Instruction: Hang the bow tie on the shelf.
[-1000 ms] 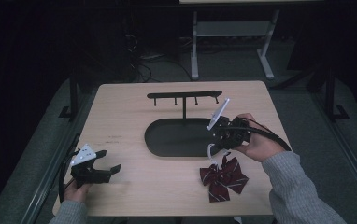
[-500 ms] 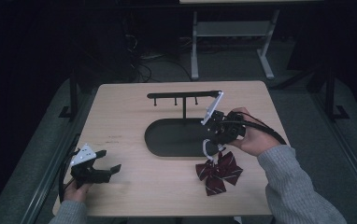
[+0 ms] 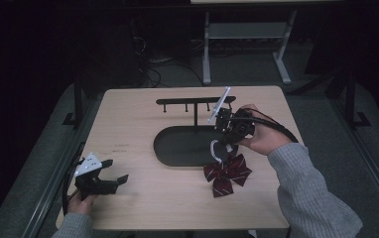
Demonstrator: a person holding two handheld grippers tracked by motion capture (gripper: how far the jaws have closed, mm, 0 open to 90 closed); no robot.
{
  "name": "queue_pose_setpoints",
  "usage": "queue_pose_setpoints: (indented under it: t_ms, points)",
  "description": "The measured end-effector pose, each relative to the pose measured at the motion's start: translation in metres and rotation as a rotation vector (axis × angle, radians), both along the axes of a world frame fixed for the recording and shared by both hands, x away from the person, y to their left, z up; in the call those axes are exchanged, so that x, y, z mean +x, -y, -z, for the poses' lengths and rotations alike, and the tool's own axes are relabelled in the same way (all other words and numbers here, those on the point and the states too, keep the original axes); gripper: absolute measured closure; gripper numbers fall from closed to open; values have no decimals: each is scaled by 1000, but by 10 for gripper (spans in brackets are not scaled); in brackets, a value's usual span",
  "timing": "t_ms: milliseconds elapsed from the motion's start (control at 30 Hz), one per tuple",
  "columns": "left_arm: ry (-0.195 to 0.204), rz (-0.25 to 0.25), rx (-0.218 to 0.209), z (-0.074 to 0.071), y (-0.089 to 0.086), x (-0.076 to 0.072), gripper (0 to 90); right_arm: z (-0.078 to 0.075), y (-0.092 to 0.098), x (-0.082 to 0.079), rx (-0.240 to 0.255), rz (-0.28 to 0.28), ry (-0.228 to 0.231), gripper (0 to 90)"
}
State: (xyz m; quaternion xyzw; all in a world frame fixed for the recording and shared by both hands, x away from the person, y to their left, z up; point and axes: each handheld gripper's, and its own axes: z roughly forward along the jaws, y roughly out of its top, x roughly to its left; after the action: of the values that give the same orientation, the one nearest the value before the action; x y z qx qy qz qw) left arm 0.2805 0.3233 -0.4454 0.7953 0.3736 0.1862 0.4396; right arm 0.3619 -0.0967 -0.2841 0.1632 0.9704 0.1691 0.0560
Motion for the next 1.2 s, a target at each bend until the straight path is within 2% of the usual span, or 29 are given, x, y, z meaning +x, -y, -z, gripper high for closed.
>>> queue_pose_setpoints:
  t_ms: [533,1200]
  points:
    - [-2,0,3,-1,-1,0,129,-14,-10,14,-8,-3,1,876]
    - [2,-3,-1,-1,-2,1,129,-19,-20,35,-16,-7,-19,874]
